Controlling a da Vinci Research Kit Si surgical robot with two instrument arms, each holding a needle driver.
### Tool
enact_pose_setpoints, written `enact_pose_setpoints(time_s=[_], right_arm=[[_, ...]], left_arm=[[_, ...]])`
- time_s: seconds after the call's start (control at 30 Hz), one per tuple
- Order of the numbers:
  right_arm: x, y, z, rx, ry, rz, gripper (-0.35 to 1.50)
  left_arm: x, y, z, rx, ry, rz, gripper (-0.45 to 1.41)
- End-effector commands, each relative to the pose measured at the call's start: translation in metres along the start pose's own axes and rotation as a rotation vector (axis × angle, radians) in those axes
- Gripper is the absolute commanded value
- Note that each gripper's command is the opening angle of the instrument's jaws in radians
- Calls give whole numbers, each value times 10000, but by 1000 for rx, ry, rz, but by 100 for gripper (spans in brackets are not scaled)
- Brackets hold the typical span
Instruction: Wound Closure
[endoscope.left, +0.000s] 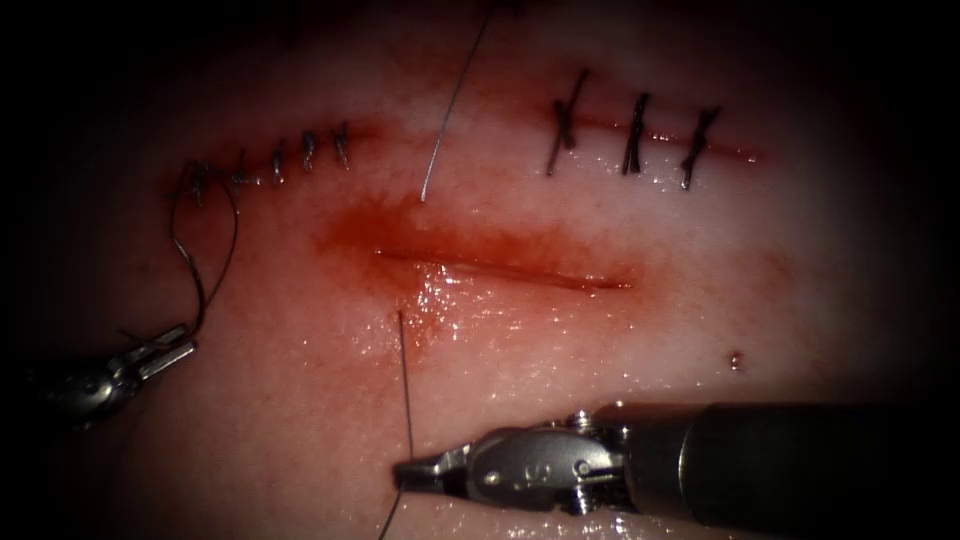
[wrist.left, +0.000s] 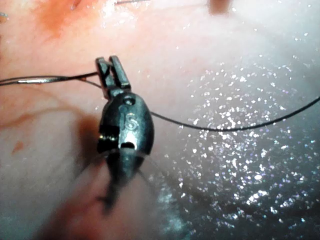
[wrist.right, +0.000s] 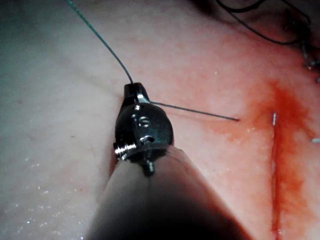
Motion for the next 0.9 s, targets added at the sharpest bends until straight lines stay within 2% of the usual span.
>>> enact_pose_setpoints(time_s=[0.03,0.27,0.4,0.43,0.47,0.5,0.53,0.57,0.63,0.77,0.9], right_arm=[[11,-25,13,24,10,-10,-35],[46,-73,28,107,25,-32,-35],[59,-76,31,114,1,-30,-35],[59,-72,33,107,2,-26,-30],[58,-67,34,104,1,-23,9],[56,-63,34,91,-3,-19,36],[52,-56,33,68,-8,-14,61],[48,-50,32,51,-11,-8,76],[40,-34,27,16,-1,8,89],[28,1,13,-50,27,47,99],[23,37,0,-117,61,42,99]], left_arm=[[-7,9,3,-4,-5,-3,-45],[-7,9,3,-4,-5,-3,-45],[-7,9,3,-7,-4,-2,-45],[-7,9,3,-7,-4,-3,-45],[-7,9,3,-7,-4,-3,-45],[-7,9,3,-7,-4,-3,-45],[-7,10,3,-7,-4,-3,-45],[-7,10,3,-7,-4,-3,-45],[-7,10,3,-7,-4,-3,-45],[-7,10,3,-6,-4,-2,-45],[-7,10,4,-6,-4,-2,-45]])
